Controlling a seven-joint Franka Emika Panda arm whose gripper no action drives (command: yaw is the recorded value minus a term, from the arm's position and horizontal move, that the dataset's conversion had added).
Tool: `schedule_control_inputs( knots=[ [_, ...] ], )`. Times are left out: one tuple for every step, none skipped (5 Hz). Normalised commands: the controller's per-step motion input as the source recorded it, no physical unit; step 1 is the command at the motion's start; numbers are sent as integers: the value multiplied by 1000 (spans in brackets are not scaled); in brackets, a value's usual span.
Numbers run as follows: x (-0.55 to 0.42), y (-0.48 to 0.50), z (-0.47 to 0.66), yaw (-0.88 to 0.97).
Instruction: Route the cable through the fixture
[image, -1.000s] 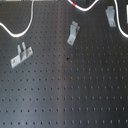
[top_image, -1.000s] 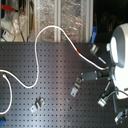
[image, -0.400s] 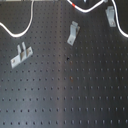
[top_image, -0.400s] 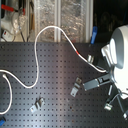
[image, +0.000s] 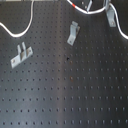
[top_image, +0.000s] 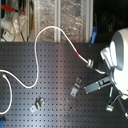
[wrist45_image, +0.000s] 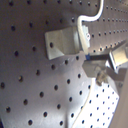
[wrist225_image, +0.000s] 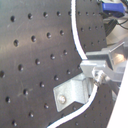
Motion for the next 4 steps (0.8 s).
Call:
schedule_control_inputs(
  knots=[
    [-128,218,358,-114],
    [-110,181,346,-108],
    [-137,-80,310,-57],
    [-267,-211,224,-23]
  ],
)
